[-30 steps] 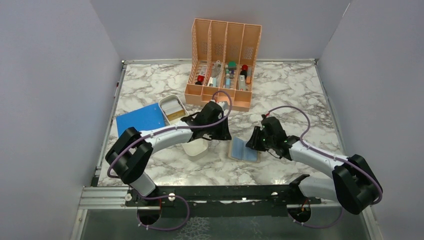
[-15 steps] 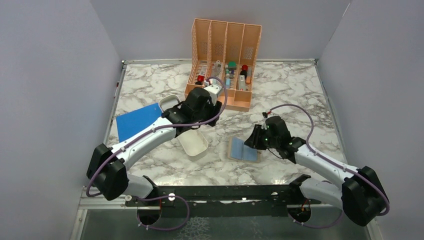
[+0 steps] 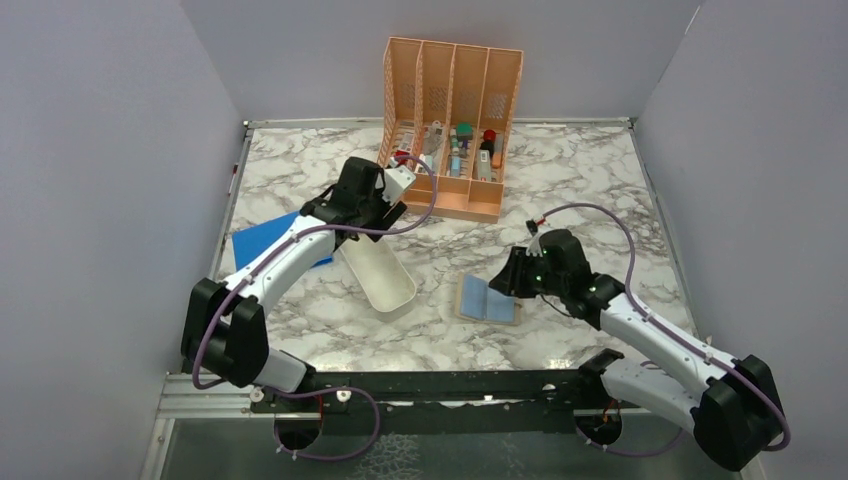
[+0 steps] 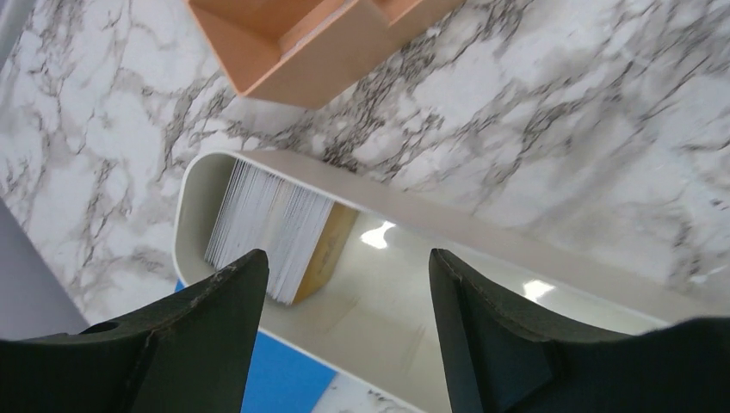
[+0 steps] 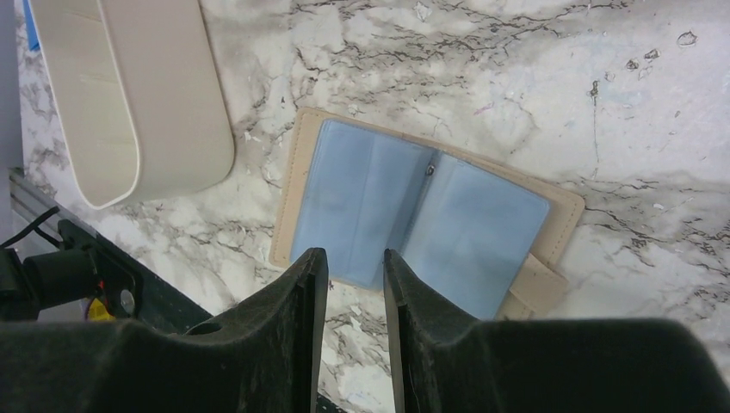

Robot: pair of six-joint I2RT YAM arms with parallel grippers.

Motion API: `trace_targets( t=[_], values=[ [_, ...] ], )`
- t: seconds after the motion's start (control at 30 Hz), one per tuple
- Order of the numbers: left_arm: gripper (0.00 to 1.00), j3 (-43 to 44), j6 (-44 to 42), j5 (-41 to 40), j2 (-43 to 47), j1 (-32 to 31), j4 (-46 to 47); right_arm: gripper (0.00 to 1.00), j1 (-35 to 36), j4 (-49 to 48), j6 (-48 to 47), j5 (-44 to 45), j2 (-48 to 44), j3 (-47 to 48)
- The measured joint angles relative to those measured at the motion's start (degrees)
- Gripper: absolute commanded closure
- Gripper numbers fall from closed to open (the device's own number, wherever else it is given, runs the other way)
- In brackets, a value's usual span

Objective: Put the credit cards into the card holder
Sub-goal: Pick up the credit card from the storage box.

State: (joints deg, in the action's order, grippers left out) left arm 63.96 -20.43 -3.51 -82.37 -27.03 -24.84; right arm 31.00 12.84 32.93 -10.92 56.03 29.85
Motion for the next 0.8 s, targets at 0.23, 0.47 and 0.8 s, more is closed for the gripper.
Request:
trace_targets(
  t=[0.23,0.47,0.8],
  values=[
    [0.28,-4.09,-12.63,0.37,-0.68,6.93,1.75,0.64,0.00,1.49,-0.66,-0.50,-0.59,0.00],
    [0.23,-6.29,-18.86,0.83,-5.11,9.55,5.29,0.64,0.00,3.58,-0.68,-0.46,-3.28,0.00],
    [0.23,-7.91,-22.23,1.60,-7.19,9.51,10.21,0.64,0.00,3.78,-0.74,-0.46,-3.78,0.22]
  ],
)
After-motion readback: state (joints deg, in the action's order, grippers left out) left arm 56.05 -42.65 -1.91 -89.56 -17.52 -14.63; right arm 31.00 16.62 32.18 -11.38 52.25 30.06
